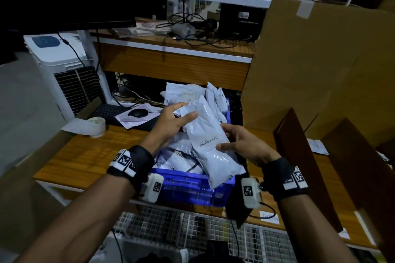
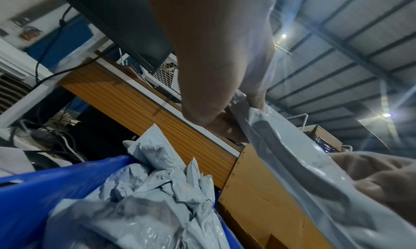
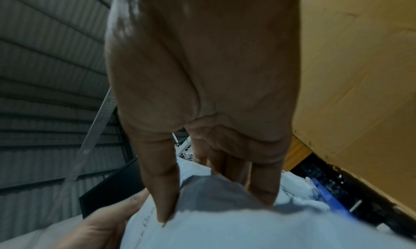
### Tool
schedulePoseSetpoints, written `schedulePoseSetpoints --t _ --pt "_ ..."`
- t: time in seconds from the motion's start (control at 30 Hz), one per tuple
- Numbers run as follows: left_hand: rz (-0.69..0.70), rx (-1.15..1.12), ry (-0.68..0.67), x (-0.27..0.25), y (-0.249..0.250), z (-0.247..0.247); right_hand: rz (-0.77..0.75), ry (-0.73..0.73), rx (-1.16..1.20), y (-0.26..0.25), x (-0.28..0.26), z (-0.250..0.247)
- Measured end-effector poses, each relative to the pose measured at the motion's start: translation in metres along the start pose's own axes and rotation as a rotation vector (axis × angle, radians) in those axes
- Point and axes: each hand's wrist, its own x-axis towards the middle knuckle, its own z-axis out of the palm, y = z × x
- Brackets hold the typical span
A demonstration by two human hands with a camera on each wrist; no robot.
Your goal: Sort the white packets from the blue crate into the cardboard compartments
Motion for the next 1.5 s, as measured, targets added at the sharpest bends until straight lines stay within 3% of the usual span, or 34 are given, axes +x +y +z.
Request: schedulePoseSetpoints --t 0.17,0.33,0.4,0.5,0.57,0.6,0.7,0.77,0.97,1.17,1.3,1.4,1.5 --pt "0.032 0.110 -0.010 0.001 0.003 -0.005 0.007 -0.035 -0.186 -0.006 0.001 -0.009" --pt "0.027 0.390 -0.192 0.009 0.011 -0.014 0.053 -0.057 -0.429 -0.022 0.005 -0.021" --pt "0.042 0.340 -0.145 0.012 0.008 -0.019 0.045 0.081 -0.471 -0.029 0.001 -0.029" --pt "0.025 0.083 0.037 0.013 -0.002 -0.027 -0.032 0.565 -0.508 -0.026 -0.008 -0.038" --pt "-0.014 -0.076 0.097 0.012 -0.011 -0.031 -0.049 0.830 -0.415 -0.019 -0.010 -0.036" --pt "-0.037 -0.120 0.085 0.009 -0.014 -0.032 -0.016 0.857 -0.291 -0.017 -0.009 -0.031" --pt "-0.114 -0.173 -0.028 -0.001 -0.023 -0.029 0.098 0.663 0.133 -0.016 -0.004 -0.006" --pt "-0.147 -0.132 -0.123 -0.009 -0.031 -0.026 0.035 0.564 0.153 -0.014 0.003 0.010" --pt "-0.220 -0.018 -0.489 -0.030 -0.044 -0.024 -0.112 0.586 0.336 -0.023 0.009 0.026" --pt "-0.250 0.027 -0.575 -0.036 -0.035 -0.042 -0.134 0.588 0.292 -0.028 0.010 0.033" --pt "-0.261 0.044 -0.599 -0.031 -0.032 -0.043 -0.072 0.485 0.289 -0.026 0.017 0.043" --pt "-0.267 0.174 -0.644 -0.020 -0.031 -0.043 -0.046 0.500 0.299 -0.022 0.024 0.041" --pt "-0.246 0.272 -0.515 0.007 -0.030 -0.043 -0.008 0.548 0.304 -0.020 0.030 0.022"
